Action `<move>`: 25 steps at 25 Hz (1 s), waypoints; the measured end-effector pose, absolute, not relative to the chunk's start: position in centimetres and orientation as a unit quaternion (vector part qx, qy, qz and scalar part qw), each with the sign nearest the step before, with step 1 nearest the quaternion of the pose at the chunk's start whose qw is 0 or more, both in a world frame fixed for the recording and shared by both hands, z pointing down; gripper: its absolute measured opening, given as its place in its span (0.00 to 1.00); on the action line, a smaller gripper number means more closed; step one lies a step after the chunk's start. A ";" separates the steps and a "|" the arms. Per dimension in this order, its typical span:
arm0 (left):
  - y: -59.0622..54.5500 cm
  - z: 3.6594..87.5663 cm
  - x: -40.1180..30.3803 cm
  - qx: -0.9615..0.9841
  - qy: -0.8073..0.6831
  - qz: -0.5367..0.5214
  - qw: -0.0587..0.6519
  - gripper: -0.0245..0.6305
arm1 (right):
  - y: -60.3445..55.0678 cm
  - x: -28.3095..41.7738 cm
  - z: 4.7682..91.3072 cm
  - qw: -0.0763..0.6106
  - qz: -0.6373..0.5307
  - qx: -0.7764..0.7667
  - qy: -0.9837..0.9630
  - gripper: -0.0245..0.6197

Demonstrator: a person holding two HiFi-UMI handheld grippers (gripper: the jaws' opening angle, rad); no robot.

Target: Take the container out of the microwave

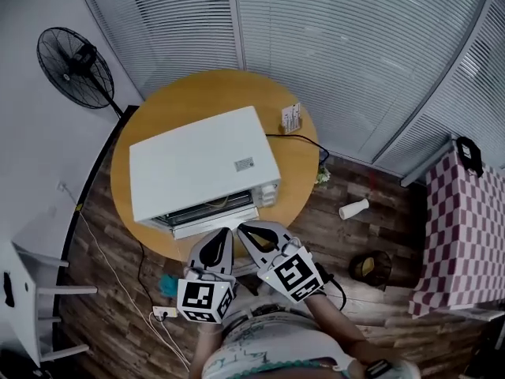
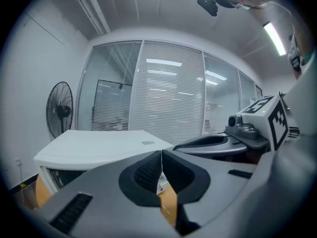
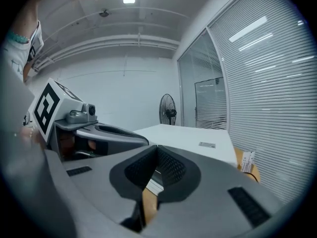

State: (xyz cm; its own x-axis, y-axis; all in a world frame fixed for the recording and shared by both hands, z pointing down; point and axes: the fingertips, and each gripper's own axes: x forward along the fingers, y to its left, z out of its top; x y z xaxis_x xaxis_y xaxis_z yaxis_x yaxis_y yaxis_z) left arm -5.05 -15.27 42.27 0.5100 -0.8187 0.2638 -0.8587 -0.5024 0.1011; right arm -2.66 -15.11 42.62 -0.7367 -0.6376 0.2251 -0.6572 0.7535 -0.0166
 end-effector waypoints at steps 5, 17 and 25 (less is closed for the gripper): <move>-16.6 41.8 -5.4 0.877 -0.459 0.094 0.102 0.06 | -16.2 -3.0 42.6 0.103 0.053 0.376 -0.919 0.03; -19.8 42.1 -10.0 0.904 -0.402 0.104 0.101 0.06 | -19.6 -7.4 42.8 0.104 0.064 0.434 -0.893 0.03; -21.2 42.9 -13.1 0.911 -0.386 0.103 0.107 0.06 | -20.7 -10.4 43.0 0.115 0.064 0.450 -0.883 0.03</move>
State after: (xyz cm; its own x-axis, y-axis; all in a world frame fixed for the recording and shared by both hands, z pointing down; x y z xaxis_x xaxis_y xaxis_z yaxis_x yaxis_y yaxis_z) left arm -13.13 -21.18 42.91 0.6813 -0.6799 0.2712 -0.7243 -0.6797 0.1158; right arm -10.37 -20.70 43.03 -0.5679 -0.7804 0.2615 -0.8100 0.5864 -0.0090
